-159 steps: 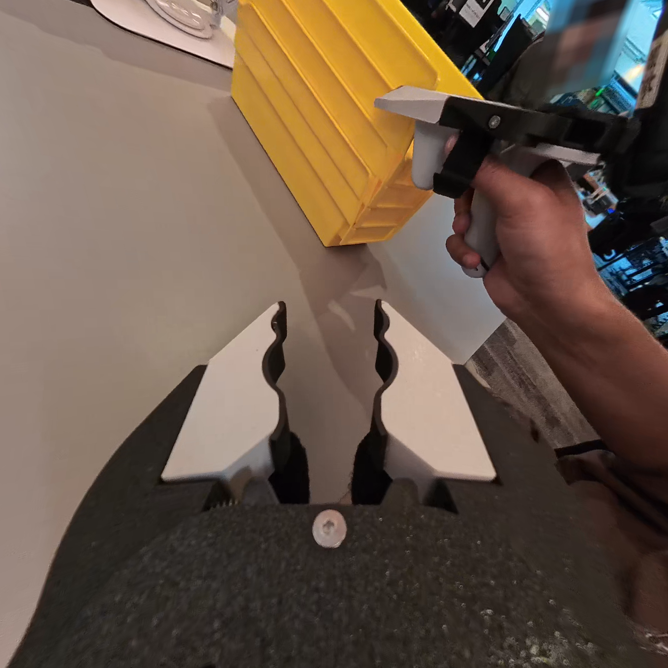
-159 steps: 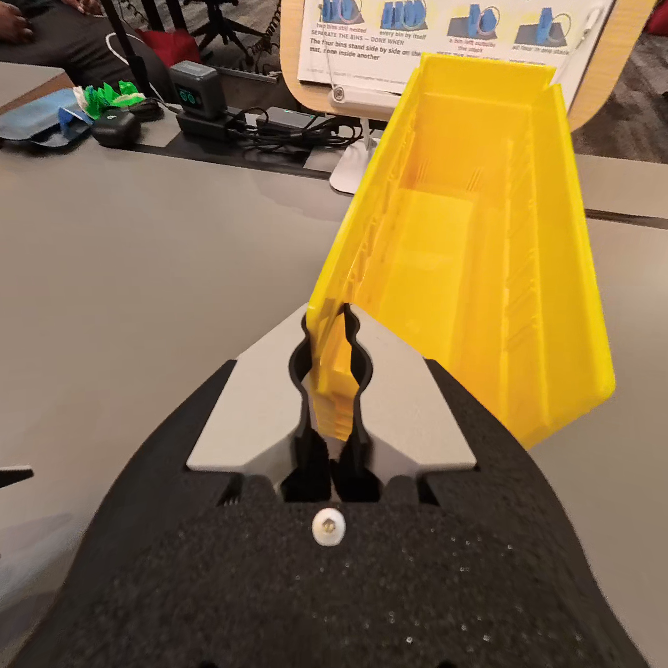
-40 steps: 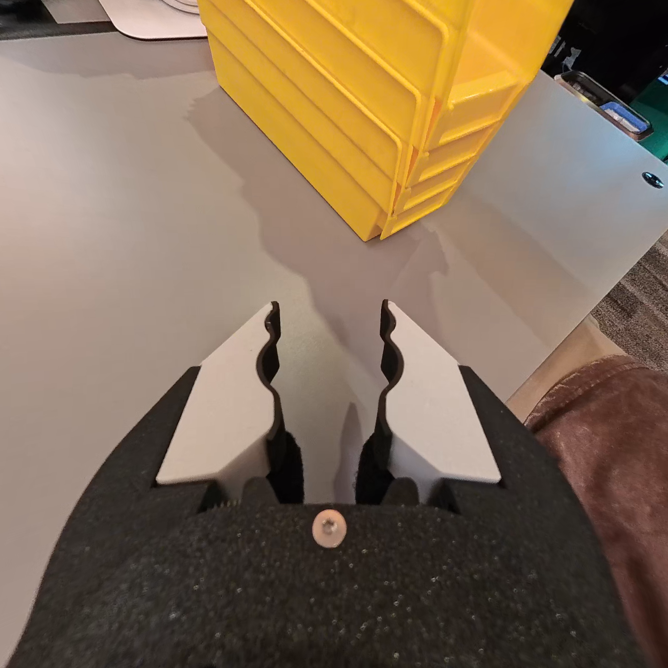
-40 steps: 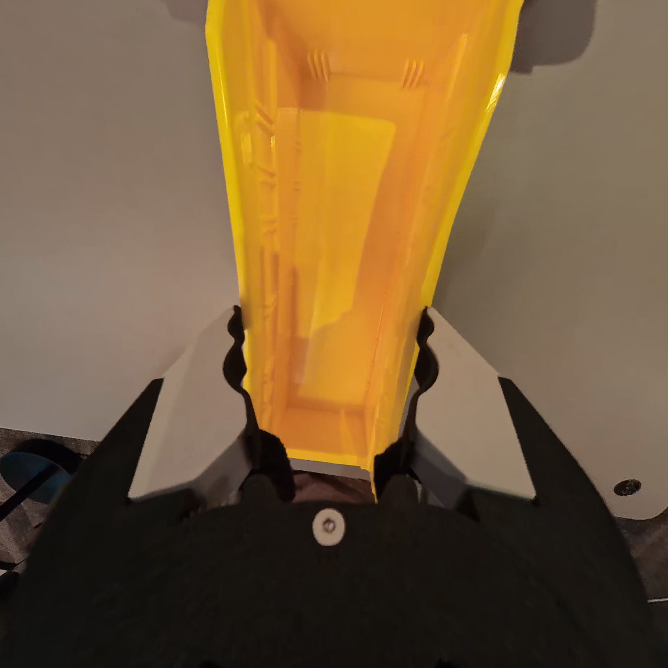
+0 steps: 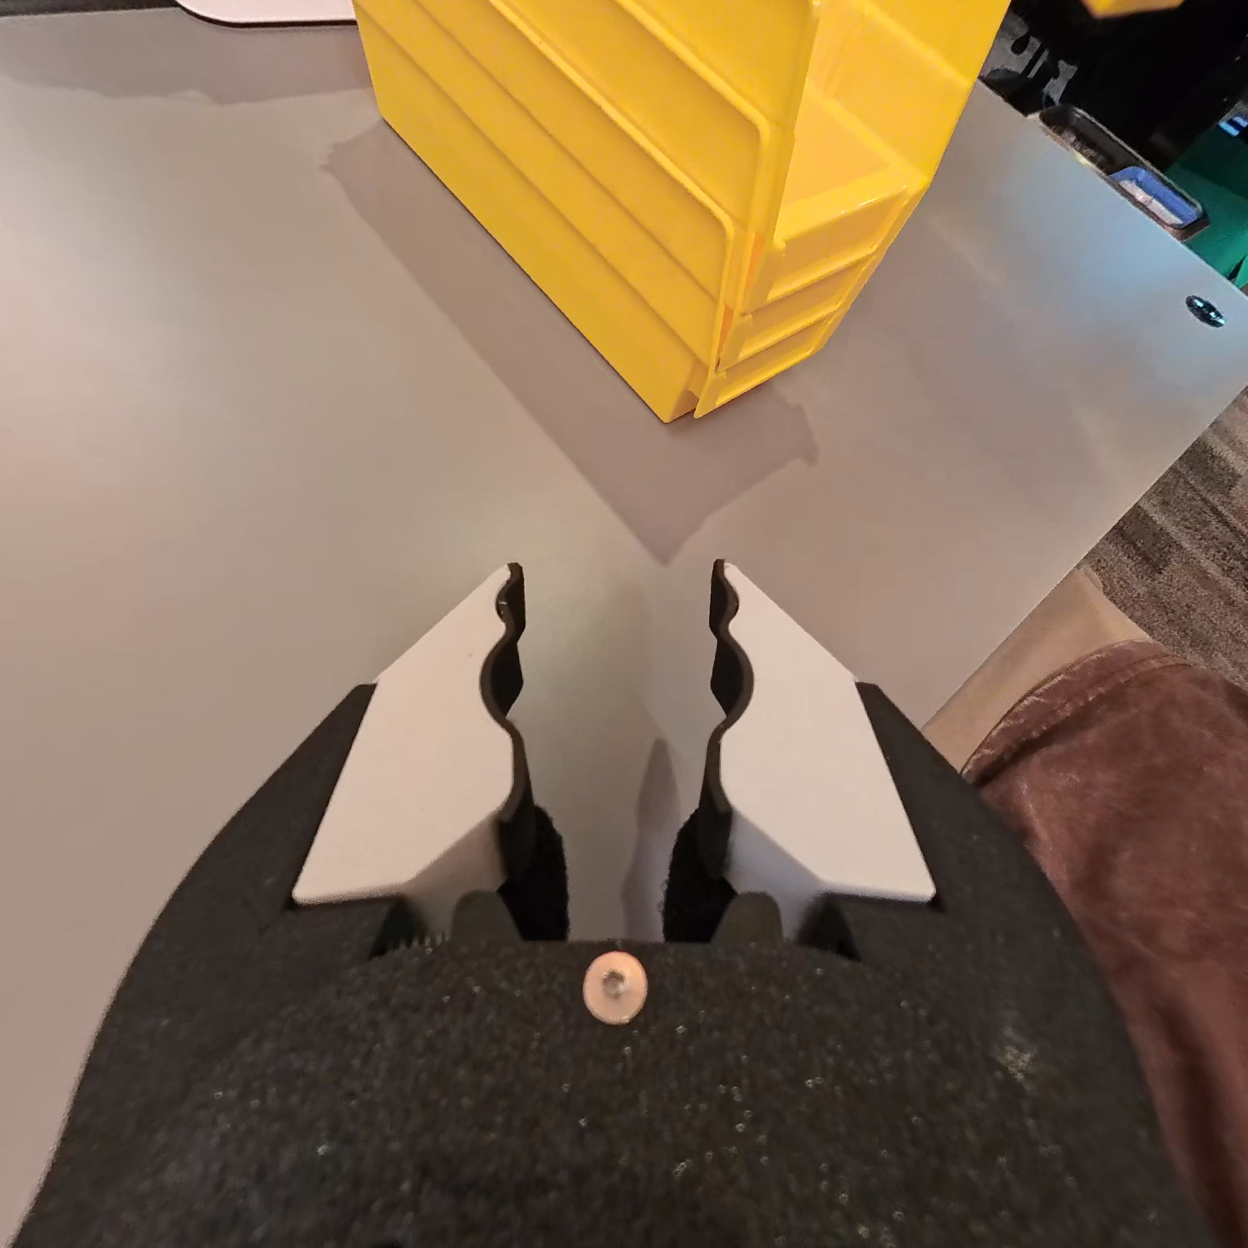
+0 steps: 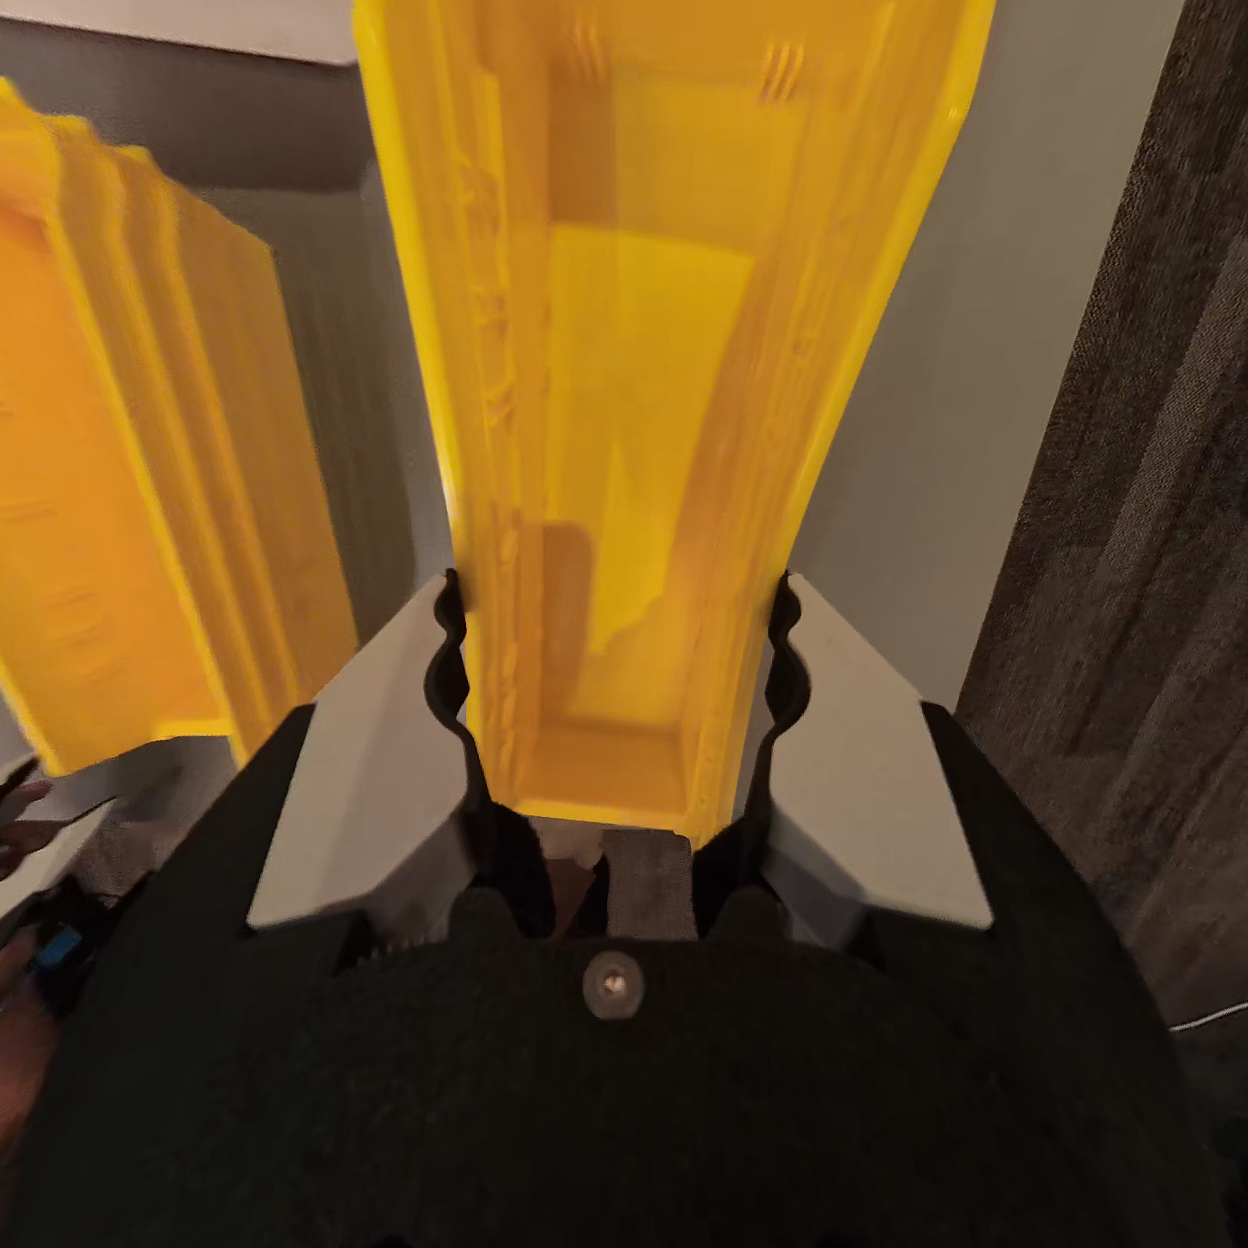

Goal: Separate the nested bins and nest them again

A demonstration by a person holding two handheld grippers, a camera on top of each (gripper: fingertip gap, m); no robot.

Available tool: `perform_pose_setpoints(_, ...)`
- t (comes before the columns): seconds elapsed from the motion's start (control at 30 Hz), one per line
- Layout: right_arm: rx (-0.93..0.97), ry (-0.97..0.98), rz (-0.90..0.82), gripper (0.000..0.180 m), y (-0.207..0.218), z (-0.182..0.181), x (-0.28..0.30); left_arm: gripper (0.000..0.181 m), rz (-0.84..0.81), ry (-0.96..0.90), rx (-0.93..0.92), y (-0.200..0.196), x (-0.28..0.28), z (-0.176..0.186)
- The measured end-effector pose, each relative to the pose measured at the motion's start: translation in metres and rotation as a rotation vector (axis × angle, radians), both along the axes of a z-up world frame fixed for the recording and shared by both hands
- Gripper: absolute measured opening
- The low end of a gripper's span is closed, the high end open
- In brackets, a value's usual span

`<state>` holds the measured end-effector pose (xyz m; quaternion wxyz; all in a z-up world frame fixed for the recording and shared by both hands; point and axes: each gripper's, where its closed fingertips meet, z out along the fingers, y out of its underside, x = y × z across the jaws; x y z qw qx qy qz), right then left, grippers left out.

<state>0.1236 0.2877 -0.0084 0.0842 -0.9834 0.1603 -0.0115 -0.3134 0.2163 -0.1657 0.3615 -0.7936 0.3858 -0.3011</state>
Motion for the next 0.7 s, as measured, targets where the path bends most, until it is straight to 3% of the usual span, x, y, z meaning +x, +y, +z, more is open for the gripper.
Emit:
perform_pose_setpoints(0.33,-0.064,0.060,-0.007,0.091,-0.010,-0.103,0.057,0.053,0.016,0.030,-0.005,0.001,-0.004,-0.006)
perform_pose_setpoints(0.7,-0.103,0.072,0.043,0.096,-0.004,-0.147,0.066,0.053,0.049,0.035,-0.016,0.004,-0.015,-0.008)
